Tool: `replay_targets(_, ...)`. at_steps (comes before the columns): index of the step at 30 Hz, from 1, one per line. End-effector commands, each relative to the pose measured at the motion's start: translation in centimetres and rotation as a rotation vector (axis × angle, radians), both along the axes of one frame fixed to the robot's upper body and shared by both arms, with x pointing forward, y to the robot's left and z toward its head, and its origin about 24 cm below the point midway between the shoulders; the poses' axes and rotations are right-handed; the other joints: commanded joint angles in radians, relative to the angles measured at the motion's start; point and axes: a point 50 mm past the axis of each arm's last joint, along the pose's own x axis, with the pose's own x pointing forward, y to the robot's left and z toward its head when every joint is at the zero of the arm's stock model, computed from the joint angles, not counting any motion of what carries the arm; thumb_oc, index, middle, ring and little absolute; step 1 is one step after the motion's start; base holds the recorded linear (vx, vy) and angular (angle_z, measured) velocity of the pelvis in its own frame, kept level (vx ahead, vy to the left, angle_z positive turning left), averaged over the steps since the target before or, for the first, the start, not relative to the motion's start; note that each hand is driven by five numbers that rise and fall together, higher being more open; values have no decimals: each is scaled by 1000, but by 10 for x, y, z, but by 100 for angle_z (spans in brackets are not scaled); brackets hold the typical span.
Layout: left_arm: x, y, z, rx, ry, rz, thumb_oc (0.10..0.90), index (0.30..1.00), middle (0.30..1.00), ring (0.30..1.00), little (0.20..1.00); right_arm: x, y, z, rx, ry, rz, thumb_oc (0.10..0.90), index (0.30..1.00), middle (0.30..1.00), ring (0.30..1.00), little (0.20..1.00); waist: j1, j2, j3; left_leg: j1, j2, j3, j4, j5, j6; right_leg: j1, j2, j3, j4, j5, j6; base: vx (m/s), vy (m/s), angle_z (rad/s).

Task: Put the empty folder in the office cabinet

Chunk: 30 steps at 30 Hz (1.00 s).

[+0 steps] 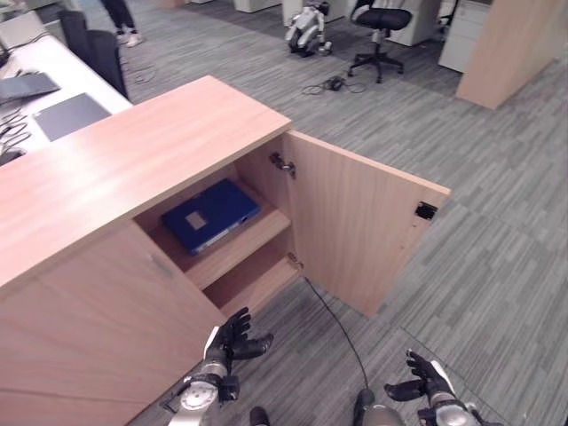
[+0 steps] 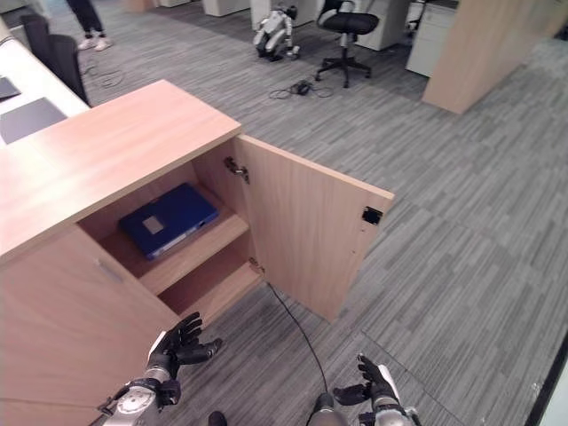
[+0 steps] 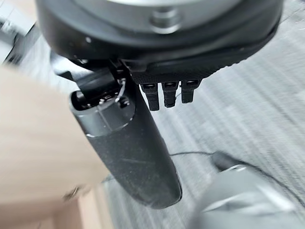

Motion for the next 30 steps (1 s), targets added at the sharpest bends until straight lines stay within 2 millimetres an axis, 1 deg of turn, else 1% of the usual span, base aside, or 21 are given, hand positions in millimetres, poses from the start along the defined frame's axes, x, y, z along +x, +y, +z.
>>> replay_targets(1,38,34,33,106,-158,-17,800,900,900,900,900,25,8,9,9,-104,28,800,900,900,900,900,1,-45,-27,97,-89,26,15,-116,1,91,-32,89,-237,125,93,137,-269,-12)
replay_targets(2,24,34,20,122,-86,-32,800,900,900,900,900,30,3,13,-13,-114,41,800,900,900,900,900,-6,-30,-27,97,-69,42,44,-112,-13,99,-7,88,-249,111,81,99,-241,-7)
replay_targets(5,8,38,8,180,2,-80,800,900,900,900,900,43,-4,22,-35,-147,63,800,900,900,900,900,-7,-21,-20,77,-25,74,127,-99,-41,113,29,93,-266,86,65,102,-246,-67)
replay_targets(6,-7,41,-6,199,93,-83,800,900,900,900,900,49,-11,28,-62,-165,75,800,900,900,900,900,0,-19,2,36,35,61,284,-35,-80,149,62,94,-278,61,32,169,-345,-59)
replay_targets(7,-15,41,-14,208,144,-78,800,900,900,900,900,54,-16,31,-80,-172,77,800,900,900,900,900,6,-31,13,2,48,27,364,2,-81,167,70,104,-282,49,14,177,-320,-29)
replay_targets(8,-20,40,-19,210,176,-80,800,900,900,900,900,56,-18,33,-91,-174,75,800,900,900,900,900,10,-34,17,-13,45,8,372,3,-74,175,71,106,-286,43,11,180,-129,-77)
replay_targets(9,-35,37,-31,215,258,-80,800,900,900,900,900,61,-22,35,-100,-181,63,800,900,900,900,900,32,-41,24,-58,-10,-61,321,-56,-42,202,68,127,-297,27,19,124,-32,-76)
replay_targets(10,-34,37,-31,215,257,-80,800,900,900,900,900,61,-22,35,-100,-182,63,800,900,900,900,900,32,-43,22,-60,-12,-61,318,-51,-40,198,65,126,-297,29,19,150,12,-58)
replay_targets(11,-41,35,-35,214,289,-86,800,900,900,900,900,62,-22,36,-100,-182,62,800,900,900,900,900,42,-42,21,-69,-39,-89,263,-75,-29,203,65,135,-299,23,23,90,41,-15)
replay_targets(12,-50,32,-40,219,327,-91,800,900,900,900,900,62,-24,37,-112,-182,66,800,900,900,900,900,57,-36,29,-97,-54,-131,217,-63,-32,217,66,147,-299,17,28,104,52,-18)
replay_targets(13,-53,30,-43,224,349,-119,800,900,900,900,900,66,-24,38,-112,-195,60,800,900,900,900,900,61,-38,26,-100,-67,-160,192,-57,-35,212,64,161,-295,17,29,76,35,-26)
replay_targets(14,-55,28,-46,235,381,-154,800,900,900,900,900,65,-21,35,-99,-184,54,800,900,900,900,900,57,-36,25,-96,-75,-176,165,-53,-31,220,65,167,-297,8,30,74,32,-36)
replay_targets(15,-67,27,-51,261,444,-210,800,900,900,900,900,68,-20,35,-94,-187,54,800,900,900,900,900,52,-27,14,-69,-82,-174,142,-60,-29,221,68,173,-290,7,28,97,38,-38)
replay_targets(18,-80,26,-56,303,496,-285,800,900,900,900,900,78,-18,40,-82,-220,48,800,900,900,900,900,48,-17,-5,-19,-91,-180,83,-58,-25,228,74,177,-281,3,22,87,50,-21)
replay_targets(22,-94,29,-59,312,547,-288,800,900,900,900,900,106,-14,57,-76,-305,51,800,900,900,900,900,67,-18,-22,33,-88,-160,35,-59,-18,232,85,179,-283,8,24,48,23,-1)
replay_targets(24,-100,32,-60,319,563,-285,800,900,900,900,900,123,-13,71,-80,-368,57,800,900,900,900,900,80,-23,-31,50,-88,-146,20,-60,-14,233,90,177,-289,15,30,38,20,14)
replay_targets(25,-104,32,-60,324,579,-301,800,900,900,900,900,142,-14,90,-85,-443,62,800,900,900,900,900,92,-27,-40,59,-87,-140,12,-63,-12,236,93,173,-294,19,34,28,26,12)
replay_targets(27,-105,32,-61,327,583,-309,800,900,900,900,900,147,-15,96,-89,-465,61,800,900,900,900,900,96,-29,-43,62,-86,-138,8,-64,-12,240,92,171,-297,21,37,27,28,9)
replay_targets(28,-105,31,-61,334,585,-329,800,900,900,900,900,164,-15,114,-97,-528,68,800,900,900,900,900,106,-32,-54,66,-87,-137,3,-68,-11,246,93,164,-305,21,41,32,31,17)
replay_targets(29,-105,31,-61,333,584,-329,800,900,900,900,900,164,-15,115,-97,-529,69,800,900,900,900,900,106,-32,-53,67,-87,-137,3,-68,-11,246,93,164,-305,21,41,28,36,20)
replay_targets(30,-104,31,-61,334,582,-333,800,900,900,900,900,170,-16,122,-101,-553,71,800,900,900,900,900,110,-33,-55,67,-87,-139,2,-68,-11,248,93,161,-306,21,41,24,32,5)
